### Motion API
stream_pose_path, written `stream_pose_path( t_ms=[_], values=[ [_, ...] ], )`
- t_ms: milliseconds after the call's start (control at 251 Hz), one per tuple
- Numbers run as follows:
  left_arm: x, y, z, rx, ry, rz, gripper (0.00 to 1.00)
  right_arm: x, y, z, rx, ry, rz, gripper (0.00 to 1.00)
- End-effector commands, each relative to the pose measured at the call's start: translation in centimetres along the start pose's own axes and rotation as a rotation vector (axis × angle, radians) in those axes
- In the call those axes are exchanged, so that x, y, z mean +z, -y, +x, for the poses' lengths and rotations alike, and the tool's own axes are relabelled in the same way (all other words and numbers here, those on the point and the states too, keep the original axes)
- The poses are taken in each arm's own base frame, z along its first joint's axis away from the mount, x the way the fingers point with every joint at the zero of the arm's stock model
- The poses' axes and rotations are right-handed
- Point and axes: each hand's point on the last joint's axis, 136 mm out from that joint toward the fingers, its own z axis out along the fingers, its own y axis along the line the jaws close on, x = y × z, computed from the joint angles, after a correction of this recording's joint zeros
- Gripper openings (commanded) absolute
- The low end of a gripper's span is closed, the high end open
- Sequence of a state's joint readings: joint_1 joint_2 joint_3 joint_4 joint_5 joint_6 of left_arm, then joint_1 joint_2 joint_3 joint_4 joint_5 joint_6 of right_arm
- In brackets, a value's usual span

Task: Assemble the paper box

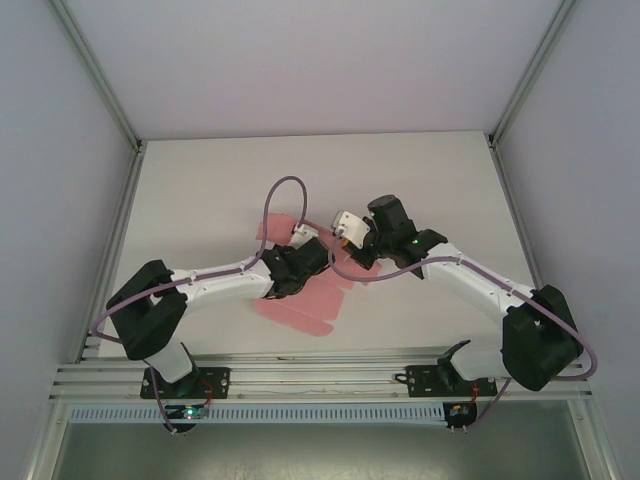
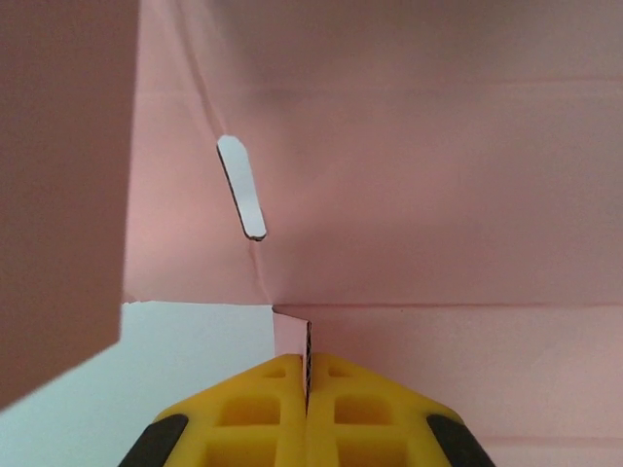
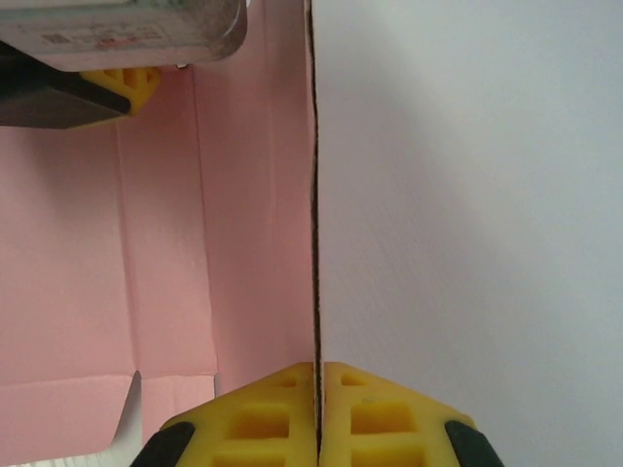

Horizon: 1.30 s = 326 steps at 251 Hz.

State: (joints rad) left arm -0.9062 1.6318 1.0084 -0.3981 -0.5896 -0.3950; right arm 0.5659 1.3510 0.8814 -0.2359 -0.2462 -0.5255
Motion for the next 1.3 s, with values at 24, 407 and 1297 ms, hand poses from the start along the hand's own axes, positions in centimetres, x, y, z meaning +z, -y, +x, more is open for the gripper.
stream_pose_path(
  t_ms=[24,407,1297],
  values=[
    [-1.8,4.1,-4.1,-0.146,0.113,0.147,0.04,-0.1,-1.0,-3.0,-0.046,0.11,-0.033,0.0],
    [-3.4,2.6,-2.3,-0.18,0.114,0.211,0.51,1.1,0.7,-0.9,-0.163,0.008,0.057,0.0],
    [-3.9,-15.0,4.6,-0.719,0.099,0.03,1.0,4.3,2.8,-1.5,-0.658,-0.104,0.451,0.0]
  ],
)
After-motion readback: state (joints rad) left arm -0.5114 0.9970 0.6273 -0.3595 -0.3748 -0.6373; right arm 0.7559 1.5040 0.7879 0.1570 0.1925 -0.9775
